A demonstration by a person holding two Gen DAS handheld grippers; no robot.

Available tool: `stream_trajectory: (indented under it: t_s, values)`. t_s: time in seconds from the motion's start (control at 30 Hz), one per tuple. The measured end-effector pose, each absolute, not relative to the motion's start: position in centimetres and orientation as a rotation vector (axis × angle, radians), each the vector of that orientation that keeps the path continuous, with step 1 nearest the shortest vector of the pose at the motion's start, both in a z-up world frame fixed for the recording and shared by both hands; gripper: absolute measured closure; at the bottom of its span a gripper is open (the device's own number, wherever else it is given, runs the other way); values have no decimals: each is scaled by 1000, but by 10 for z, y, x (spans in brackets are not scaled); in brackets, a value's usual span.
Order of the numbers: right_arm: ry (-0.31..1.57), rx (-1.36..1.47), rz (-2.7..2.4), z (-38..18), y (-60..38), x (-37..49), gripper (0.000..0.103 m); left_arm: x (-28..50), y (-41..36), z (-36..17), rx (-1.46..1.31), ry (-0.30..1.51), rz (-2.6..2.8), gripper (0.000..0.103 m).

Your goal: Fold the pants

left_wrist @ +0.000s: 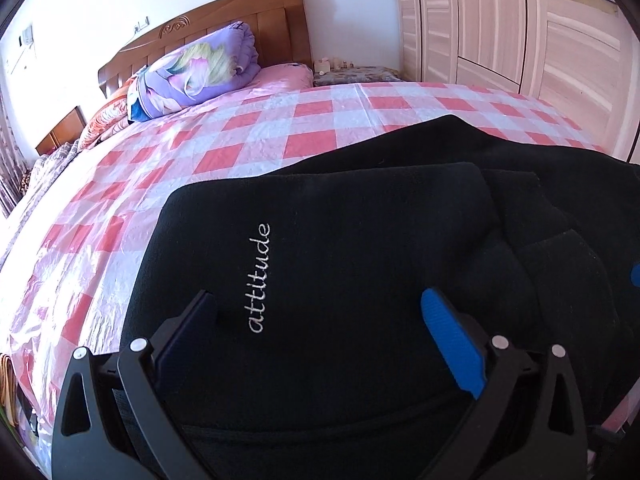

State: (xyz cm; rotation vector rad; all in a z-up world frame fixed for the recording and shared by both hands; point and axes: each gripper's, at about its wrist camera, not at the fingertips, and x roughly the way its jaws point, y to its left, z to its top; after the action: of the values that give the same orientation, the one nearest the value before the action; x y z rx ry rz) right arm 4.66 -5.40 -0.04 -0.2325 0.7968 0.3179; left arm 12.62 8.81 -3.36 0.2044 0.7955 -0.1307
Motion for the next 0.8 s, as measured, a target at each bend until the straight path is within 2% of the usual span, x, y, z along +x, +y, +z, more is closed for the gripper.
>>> stream_trajectory:
  t_s: [0.07, 0.2, 0.33, 0.43, 0.6, 0.8]
  values:
    - [838, -235, 326, -15, -49, 51, 4, 126, 88, -34, 199, 796, -136, 1]
    - [811, -197, 362, -21, -62, 42, 4, 125, 89, -35, 193, 786, -142, 1]
    - [869, -234, 381, -19, -70, 27, 4, 124, 87, -32, 198, 798, -120, 1]
    - [798, -142, 360, -1, -111, 2, 5, 111, 74, -19, 241, 771, -102, 2]
    - [715, 171, 151, 13, -218, -19, 5, 90, 16, -7, 335, 738, -278, 2]
    - [678, 283, -85, 10, -294, -36, 5, 82, -66, -15, 467, 712, -387, 2]
